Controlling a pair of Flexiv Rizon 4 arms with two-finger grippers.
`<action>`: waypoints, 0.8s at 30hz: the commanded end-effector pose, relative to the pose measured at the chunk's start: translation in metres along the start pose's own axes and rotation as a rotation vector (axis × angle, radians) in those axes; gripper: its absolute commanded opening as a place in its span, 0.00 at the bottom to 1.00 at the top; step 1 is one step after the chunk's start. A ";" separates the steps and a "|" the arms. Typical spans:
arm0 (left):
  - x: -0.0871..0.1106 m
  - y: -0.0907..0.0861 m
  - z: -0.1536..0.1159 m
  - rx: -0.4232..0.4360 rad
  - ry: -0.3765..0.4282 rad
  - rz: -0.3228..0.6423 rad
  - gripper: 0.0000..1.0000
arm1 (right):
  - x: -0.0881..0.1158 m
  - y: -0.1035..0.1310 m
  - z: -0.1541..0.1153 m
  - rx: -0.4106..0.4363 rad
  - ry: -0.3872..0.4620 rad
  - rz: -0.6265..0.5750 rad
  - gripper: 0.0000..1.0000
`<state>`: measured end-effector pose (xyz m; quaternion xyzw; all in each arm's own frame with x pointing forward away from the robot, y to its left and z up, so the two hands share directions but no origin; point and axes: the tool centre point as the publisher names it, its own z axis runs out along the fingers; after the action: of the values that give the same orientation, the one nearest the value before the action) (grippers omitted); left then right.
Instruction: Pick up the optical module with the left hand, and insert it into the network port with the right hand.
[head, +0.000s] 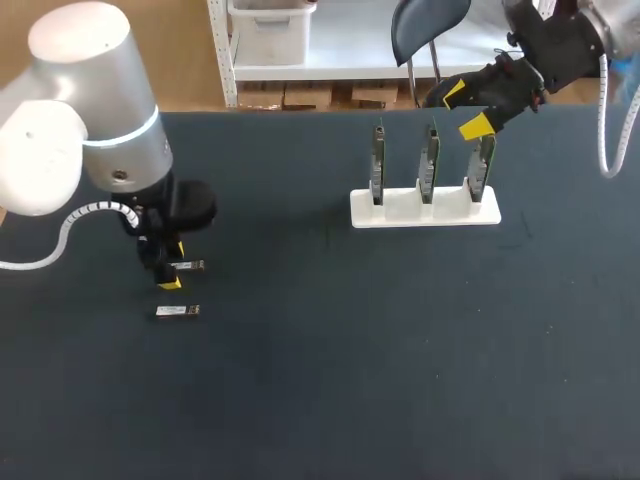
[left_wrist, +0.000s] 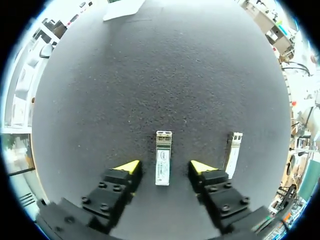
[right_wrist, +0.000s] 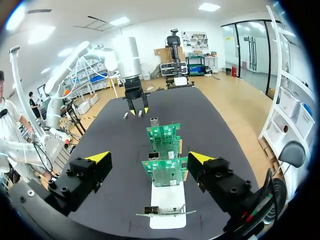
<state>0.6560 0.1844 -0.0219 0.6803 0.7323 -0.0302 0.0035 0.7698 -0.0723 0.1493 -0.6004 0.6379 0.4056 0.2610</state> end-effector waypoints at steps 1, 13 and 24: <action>-0.001 0.002 0.007 0.006 0.007 0.003 0.00 | 0.000 0.001 0.000 0.004 -0.001 -0.001 1.00; -0.004 0.006 0.003 0.000 -0.003 -0.010 0.00 | 0.000 0.001 0.000 0.004 -0.001 -0.001 1.00; -0.050 0.072 -0.072 -0.209 -0.380 -0.210 0.00 | 0.000 0.001 0.000 0.004 -0.001 -0.001 1.00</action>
<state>0.7249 0.1438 0.0343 0.6066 0.7806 -0.0607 0.1382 0.7698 -0.0722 0.1493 -0.6004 0.6379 0.4056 0.2610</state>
